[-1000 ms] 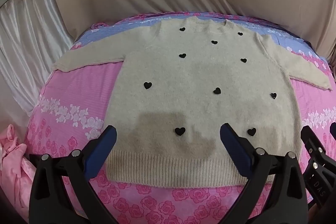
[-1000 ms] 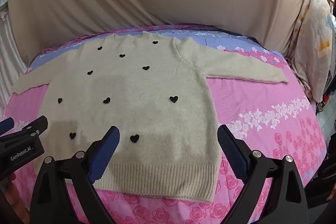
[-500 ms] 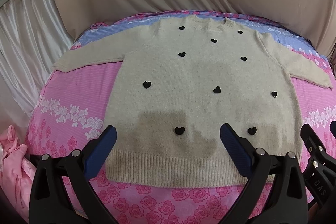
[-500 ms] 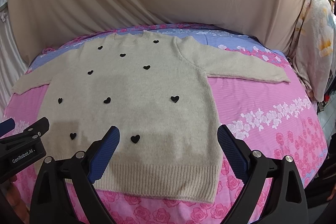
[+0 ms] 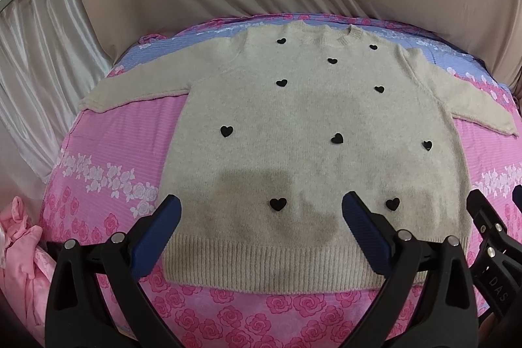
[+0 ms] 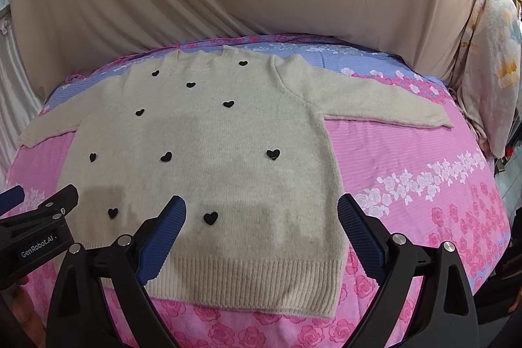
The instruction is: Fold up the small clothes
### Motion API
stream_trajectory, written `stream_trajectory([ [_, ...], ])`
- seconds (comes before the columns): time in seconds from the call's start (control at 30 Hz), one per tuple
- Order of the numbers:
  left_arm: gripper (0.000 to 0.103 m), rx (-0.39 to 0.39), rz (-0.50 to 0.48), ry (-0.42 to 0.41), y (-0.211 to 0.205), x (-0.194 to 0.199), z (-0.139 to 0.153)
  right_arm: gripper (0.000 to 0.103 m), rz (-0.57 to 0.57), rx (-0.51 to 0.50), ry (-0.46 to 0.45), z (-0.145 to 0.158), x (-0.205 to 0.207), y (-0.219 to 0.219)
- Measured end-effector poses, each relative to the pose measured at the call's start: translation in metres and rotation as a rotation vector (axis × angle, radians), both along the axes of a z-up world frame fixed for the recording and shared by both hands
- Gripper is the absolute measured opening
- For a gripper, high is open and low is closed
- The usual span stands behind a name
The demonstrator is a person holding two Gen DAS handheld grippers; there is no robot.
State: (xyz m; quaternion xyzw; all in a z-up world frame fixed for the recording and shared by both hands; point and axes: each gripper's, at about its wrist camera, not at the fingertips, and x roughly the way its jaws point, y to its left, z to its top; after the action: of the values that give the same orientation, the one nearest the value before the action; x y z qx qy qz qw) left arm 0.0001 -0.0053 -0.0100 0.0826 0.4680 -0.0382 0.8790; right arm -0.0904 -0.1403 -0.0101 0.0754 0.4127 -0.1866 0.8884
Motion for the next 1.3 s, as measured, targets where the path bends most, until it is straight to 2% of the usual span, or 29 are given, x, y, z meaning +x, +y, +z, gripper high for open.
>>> stream_trajectory([
  [1.3, 0.097, 0.003, 0.002, 0.036, -0.01, 0.015, -0.007, 0.092, 0.011, 0.004, 0.033, -0.009, 0.014, -0.005],
])
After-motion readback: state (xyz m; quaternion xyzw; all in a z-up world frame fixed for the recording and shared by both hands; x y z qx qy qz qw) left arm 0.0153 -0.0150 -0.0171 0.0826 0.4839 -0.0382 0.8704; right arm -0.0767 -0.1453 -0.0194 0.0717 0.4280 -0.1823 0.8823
